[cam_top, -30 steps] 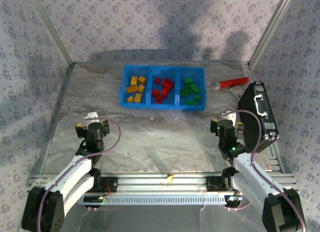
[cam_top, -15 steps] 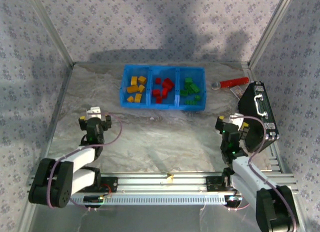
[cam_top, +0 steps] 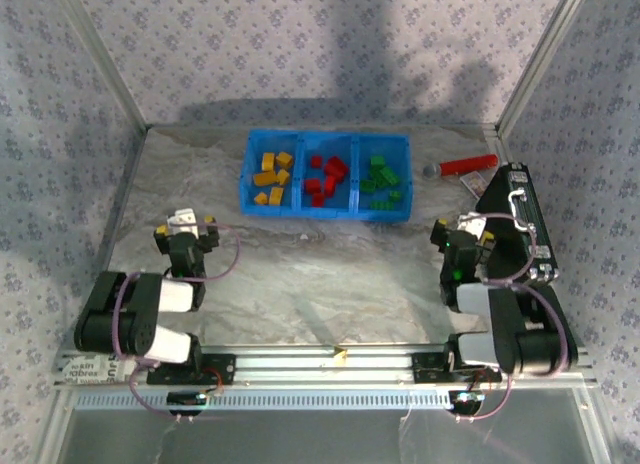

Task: Sort the legos into containers by color
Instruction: Reset both arms

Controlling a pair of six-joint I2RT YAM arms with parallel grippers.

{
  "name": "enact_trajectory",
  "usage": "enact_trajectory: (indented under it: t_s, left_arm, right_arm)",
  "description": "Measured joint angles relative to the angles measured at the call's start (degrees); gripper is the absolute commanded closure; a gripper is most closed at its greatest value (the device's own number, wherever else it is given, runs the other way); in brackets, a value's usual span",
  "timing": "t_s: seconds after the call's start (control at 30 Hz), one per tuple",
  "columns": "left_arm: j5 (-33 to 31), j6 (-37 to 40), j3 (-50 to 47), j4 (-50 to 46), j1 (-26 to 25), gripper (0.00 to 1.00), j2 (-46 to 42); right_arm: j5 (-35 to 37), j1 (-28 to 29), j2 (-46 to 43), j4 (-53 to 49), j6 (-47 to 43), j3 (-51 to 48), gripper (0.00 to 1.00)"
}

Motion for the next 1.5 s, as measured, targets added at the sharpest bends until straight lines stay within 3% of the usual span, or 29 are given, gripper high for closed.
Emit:
enact_trajectory:
  t_s: [0.33,0.63,0.77,0.97,1.23,1.5]
  left_arm:
    - [5.9,1.5,-3.2,12.4,0.2,0.00,5.2]
    - [11.7,7.8,-3.2,15.7,-3.8,0.00,7.7]
    - [12.3,8.6,-3.2,16.0,-3.8,0.00,7.7]
    - [13.0,8.9,-3.2,16.1,-3.8,0.00,7.8]
    - [13.2,8.8,-2.4,15.0,-3.1,0.00,7.7]
    - [15.1,5.9,6.5,0.6,1.0,0.00,5.6]
  right_arm:
    - [-3.9,3.2,4.8,6.8,-6.5,1.1,0.01]
    - [-9.7,5.9,7.1,15.3,-12.9,-2.5,0.01]
    - [-13.3,2.2,8.4,13.3,-12.5,-1.0,0.01]
    - [-16.5,-4.1,9.3,1.4,-8.6,10.6,0.01]
    - [-17.6,-4.1,9.3,-3.5,-7.3,10.9,0.01]
    - [-17.9,-4.1,9.3,-3.7,-7.2,10.9,0.01]
